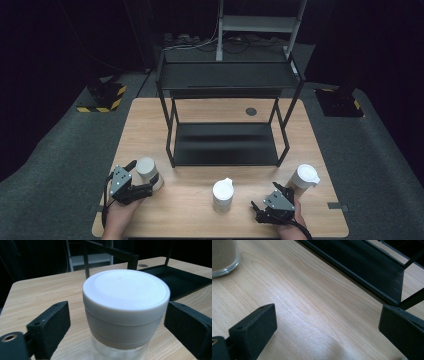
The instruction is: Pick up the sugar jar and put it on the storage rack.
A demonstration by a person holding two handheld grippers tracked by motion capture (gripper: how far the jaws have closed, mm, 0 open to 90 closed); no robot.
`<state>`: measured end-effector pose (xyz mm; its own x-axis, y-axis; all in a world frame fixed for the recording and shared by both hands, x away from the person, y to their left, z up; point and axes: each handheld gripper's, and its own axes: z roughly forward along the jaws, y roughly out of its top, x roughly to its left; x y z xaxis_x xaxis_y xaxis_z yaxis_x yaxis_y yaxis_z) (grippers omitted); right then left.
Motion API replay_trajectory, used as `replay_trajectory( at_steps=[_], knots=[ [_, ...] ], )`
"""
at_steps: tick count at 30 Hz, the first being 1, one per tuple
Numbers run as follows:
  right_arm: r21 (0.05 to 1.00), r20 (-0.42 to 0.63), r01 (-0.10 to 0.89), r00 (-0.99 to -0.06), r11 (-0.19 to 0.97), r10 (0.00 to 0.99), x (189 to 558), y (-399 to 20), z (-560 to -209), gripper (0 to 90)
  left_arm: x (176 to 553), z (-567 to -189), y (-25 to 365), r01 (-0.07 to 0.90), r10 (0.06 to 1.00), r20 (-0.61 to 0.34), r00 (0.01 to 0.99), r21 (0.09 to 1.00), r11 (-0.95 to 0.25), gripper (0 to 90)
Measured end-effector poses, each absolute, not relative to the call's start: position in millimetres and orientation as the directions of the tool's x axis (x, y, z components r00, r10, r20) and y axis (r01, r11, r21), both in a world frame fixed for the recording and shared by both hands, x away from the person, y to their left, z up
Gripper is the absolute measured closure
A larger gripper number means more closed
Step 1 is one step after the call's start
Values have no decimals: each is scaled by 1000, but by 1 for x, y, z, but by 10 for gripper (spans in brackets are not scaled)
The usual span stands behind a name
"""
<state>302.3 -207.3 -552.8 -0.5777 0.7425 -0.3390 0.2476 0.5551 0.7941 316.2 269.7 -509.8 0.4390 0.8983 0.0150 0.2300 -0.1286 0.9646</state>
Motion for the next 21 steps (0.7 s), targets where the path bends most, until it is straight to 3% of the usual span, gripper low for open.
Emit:
replay_trajectory(
  at_steps=[11, 21],
  knots=[
    [795, -335, 251, -578, 553, 744, 303, -207, -553, 12, 317, -513, 270, 221, 893, 19, 451, 966, -132, 246],
    [796, -332, 251, -578, 550, 745, 302, -208, -553, 12, 315, -514, 269, 222, 889, 23, 458, 965, -139, 327]
  ],
)
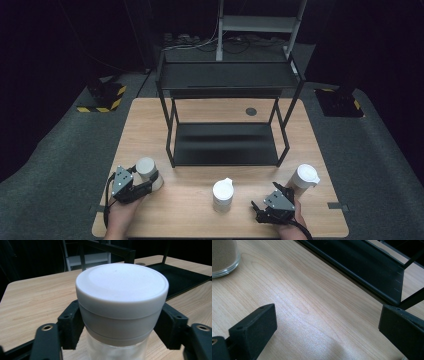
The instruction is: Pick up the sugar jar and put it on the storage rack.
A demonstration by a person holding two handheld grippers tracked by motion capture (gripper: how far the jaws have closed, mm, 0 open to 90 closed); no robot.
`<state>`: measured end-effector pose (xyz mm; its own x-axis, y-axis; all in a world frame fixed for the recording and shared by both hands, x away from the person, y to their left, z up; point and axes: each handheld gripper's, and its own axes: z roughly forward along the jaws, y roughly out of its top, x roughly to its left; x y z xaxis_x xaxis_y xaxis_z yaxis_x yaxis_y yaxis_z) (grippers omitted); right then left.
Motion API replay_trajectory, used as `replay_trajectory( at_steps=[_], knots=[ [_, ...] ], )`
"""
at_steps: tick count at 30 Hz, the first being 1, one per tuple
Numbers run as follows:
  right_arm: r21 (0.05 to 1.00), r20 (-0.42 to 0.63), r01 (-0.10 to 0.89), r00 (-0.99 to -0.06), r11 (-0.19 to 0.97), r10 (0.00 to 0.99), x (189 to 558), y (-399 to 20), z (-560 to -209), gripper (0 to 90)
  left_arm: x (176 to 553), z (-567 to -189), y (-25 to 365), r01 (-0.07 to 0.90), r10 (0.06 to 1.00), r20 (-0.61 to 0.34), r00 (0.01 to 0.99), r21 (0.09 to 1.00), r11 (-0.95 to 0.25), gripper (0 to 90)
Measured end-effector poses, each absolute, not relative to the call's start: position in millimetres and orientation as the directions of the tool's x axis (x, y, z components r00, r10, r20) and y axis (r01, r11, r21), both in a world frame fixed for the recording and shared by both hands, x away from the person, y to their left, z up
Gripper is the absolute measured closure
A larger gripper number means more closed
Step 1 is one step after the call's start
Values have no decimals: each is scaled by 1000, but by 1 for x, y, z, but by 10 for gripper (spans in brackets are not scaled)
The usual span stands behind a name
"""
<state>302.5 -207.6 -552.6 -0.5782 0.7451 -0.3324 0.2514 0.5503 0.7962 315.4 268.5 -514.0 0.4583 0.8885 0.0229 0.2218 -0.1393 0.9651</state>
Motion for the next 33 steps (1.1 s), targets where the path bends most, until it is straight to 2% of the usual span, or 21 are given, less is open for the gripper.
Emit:
replay_trajectory(
  at_steps=[33],
  knots=[
    [798, -324, 258, -580, 545, 748, 303, -208, -552, 12, 306, -500, 261, 222, 873, 12, 487, 965, -137, 343]
  ],
)
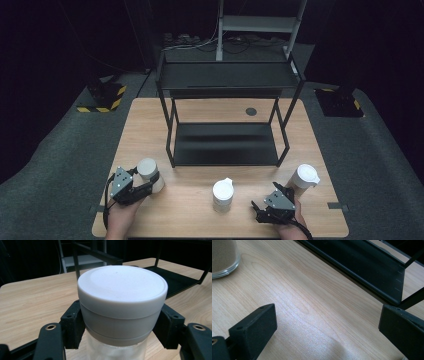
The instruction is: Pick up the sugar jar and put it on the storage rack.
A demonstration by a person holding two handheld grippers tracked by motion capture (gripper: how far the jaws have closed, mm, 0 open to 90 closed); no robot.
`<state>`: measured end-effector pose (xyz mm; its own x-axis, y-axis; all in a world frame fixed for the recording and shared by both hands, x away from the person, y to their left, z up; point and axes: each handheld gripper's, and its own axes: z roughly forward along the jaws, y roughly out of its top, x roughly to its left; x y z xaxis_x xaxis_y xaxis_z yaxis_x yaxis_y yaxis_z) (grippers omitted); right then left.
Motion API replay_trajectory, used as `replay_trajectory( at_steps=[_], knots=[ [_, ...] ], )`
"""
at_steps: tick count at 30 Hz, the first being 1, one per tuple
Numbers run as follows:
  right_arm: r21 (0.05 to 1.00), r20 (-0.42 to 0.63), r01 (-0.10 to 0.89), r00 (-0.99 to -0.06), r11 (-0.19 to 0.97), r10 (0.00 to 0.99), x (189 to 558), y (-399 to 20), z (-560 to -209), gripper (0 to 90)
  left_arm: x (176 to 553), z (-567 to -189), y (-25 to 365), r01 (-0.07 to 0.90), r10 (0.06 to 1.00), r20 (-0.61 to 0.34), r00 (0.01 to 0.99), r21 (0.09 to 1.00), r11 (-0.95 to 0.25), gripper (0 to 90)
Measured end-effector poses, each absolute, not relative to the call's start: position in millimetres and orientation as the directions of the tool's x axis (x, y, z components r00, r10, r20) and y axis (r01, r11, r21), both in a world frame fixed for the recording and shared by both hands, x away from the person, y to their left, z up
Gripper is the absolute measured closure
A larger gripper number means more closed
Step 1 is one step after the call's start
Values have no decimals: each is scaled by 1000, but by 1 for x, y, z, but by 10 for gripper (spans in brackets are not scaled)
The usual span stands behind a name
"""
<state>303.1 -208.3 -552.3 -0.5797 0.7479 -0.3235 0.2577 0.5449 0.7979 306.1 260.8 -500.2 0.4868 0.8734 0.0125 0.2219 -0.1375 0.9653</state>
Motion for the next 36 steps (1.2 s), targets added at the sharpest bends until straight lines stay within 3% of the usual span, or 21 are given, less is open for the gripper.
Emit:
replay_trajectory(
  at_steps=[36],
  knots=[
    [802, -316, 254, -587, 541, 745, 303, -209, -552, 12, 310, -487, 203, 203, 820, 34, 571, 962, -181, 343]
  ],
)
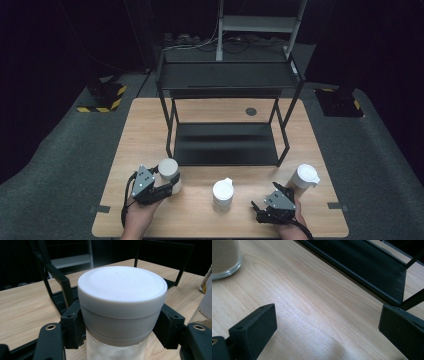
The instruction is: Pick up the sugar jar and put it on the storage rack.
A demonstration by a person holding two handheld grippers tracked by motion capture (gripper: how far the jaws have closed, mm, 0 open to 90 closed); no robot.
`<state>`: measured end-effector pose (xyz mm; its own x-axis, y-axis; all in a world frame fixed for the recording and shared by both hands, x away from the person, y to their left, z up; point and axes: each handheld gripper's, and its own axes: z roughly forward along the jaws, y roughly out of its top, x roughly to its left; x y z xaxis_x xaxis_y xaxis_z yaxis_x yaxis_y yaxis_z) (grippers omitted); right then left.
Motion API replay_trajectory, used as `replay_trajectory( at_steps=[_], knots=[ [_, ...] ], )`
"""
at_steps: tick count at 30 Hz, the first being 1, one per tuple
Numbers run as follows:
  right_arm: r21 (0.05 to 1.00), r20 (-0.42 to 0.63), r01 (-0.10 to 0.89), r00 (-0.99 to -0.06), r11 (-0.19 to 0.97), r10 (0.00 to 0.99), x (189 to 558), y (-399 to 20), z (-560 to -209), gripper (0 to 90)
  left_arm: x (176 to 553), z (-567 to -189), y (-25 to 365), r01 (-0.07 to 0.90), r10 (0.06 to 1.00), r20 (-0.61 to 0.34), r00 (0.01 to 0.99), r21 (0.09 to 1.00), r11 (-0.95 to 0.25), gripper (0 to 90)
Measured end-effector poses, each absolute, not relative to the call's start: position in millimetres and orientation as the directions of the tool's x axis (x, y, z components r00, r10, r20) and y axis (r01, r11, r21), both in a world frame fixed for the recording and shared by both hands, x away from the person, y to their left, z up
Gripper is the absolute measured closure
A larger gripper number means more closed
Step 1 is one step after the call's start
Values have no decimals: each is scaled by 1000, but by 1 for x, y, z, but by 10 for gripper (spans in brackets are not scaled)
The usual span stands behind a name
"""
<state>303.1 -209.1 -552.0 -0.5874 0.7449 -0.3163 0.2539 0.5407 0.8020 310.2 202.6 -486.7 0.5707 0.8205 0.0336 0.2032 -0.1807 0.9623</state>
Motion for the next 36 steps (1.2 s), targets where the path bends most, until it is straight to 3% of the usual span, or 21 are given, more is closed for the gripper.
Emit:
replay_trajectory(
  at_steps=[36],
  knots=[
    [809, -300, 259, -591, 528, 749, 303, -211, -552, 12, 348, -455, 168, 209, 818, 59, 573, 954, -216, 343]
  ],
)
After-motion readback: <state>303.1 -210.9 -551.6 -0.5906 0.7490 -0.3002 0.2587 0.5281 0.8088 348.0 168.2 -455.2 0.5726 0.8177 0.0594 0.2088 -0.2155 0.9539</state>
